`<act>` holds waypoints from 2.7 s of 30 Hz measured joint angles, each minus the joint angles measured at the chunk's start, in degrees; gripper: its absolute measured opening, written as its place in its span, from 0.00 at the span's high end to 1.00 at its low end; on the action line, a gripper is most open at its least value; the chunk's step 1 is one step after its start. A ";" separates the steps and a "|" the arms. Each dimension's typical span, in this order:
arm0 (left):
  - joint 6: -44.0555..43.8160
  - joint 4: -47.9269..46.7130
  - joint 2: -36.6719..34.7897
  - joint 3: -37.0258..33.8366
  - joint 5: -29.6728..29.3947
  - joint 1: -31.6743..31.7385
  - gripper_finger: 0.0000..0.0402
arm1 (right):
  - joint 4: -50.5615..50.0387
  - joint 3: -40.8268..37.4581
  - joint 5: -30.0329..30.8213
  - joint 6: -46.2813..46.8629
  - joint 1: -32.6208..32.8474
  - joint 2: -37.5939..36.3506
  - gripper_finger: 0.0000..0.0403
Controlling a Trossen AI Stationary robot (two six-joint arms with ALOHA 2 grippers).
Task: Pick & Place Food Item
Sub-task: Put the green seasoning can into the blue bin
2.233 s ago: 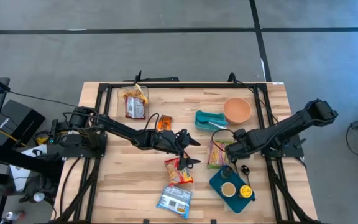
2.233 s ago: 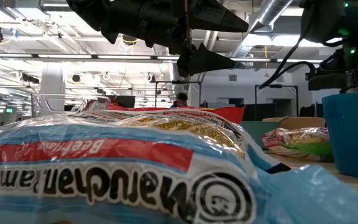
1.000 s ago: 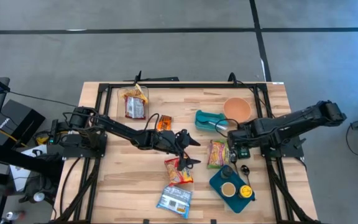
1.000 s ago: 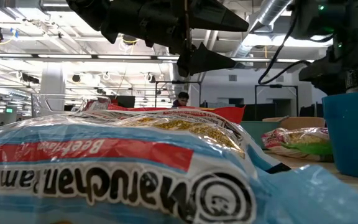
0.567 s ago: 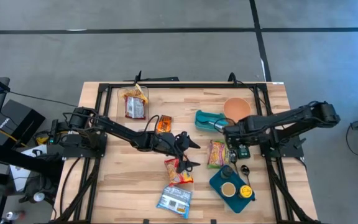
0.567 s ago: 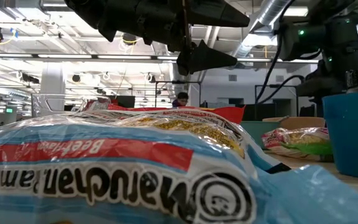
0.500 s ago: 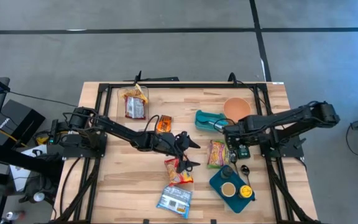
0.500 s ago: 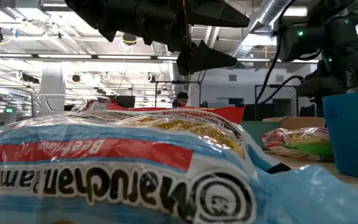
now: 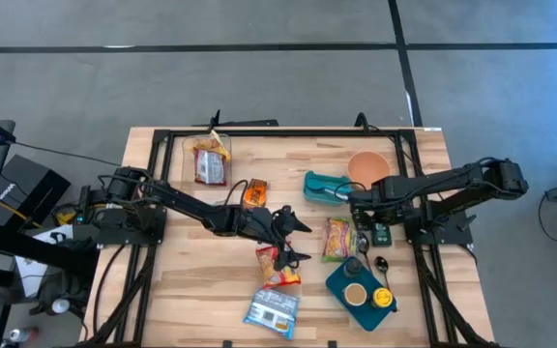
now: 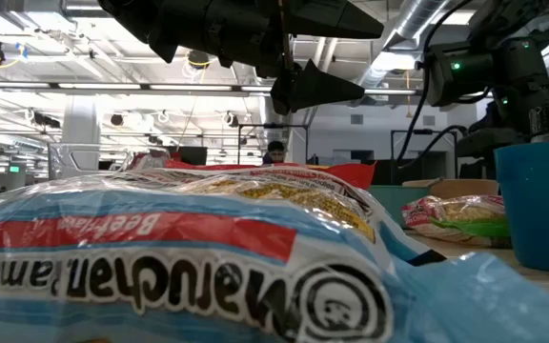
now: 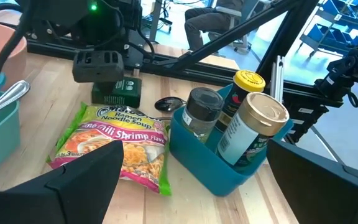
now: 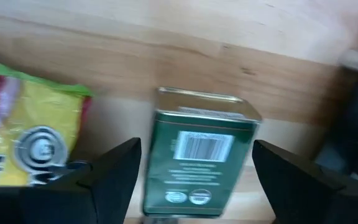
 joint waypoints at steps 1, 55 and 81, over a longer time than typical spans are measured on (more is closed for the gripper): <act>0.00 -0.01 0.00 0.00 -0.01 0.00 0.03 | 0.70 0.00 0.00 -0.04 0.00 -0.02 0.25; 4.07 -1.61 0.00 0.02 -0.04 -0.27 0.03 | 1.04 3.61 2.70 -6.63 -3.98 -0.13 0.25; 5.60 -1.06 0.00 0.02 -0.04 0.07 0.03 | 3.77 3.67 -2.59 -9.99 -4.40 -0.10 0.25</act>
